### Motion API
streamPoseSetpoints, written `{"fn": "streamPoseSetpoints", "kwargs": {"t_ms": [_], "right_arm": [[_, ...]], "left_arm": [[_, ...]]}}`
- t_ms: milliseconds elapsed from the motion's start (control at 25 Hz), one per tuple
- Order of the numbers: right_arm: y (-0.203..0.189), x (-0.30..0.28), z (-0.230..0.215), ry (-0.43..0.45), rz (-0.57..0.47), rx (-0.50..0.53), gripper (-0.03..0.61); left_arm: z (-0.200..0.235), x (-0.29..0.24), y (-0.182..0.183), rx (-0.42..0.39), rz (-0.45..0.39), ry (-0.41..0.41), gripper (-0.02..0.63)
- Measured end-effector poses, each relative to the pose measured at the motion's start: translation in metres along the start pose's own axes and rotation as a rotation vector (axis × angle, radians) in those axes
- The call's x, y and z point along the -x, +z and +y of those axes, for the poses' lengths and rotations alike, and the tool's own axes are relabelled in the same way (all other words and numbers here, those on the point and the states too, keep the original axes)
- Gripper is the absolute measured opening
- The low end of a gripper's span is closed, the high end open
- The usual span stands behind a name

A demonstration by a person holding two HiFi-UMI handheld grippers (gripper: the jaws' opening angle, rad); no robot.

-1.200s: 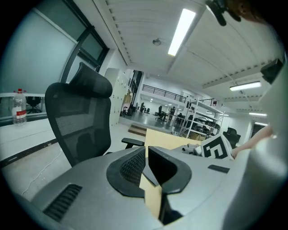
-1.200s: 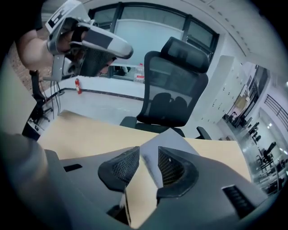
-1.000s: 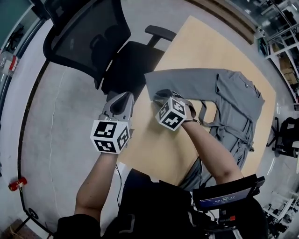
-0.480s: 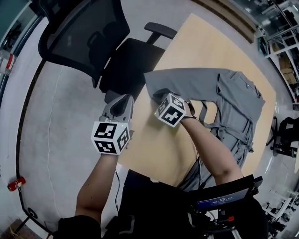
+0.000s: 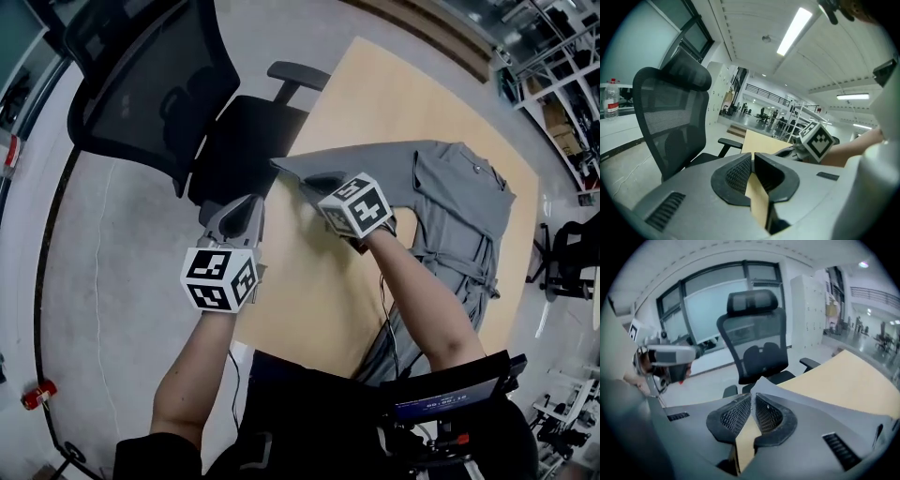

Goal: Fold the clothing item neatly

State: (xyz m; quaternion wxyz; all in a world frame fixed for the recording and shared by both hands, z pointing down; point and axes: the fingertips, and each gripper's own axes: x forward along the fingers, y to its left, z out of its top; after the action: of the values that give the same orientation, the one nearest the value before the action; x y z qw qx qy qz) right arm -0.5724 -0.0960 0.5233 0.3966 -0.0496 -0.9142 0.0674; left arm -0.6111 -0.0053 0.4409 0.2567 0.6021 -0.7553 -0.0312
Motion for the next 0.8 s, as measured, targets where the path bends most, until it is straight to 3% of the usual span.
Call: {"fn": "streamPoseSetpoints", "kwargs": {"t_ms": [120, 360, 560, 800], "right_arm": [[0.016, 0.031, -0.031, -0.014, -0.113, -0.172, 0.038], [0.022, 0.095, -0.095, -0.035, -0.27, -0.335, 0.038], [0.004, 0.155, -0.146, -0.065, -0.406, -0.474, 0.038], [-0.043, 0.233, -0.216, -0.169, -0.519, -0.568, 0.038]], "left_arm": [[-0.02, -0.011, 0.008, -0.018, 0.002, -0.04, 0.017], [-0.068, -0.047, 0.018, -0.039, 0.004, -0.106, 0.017], [-0.121, -0.074, 0.018, -0.089, 0.042, -0.147, 0.017], [-0.199, -0.11, 0.011, -0.174, 0.095, -0.231, 0.017]]}}
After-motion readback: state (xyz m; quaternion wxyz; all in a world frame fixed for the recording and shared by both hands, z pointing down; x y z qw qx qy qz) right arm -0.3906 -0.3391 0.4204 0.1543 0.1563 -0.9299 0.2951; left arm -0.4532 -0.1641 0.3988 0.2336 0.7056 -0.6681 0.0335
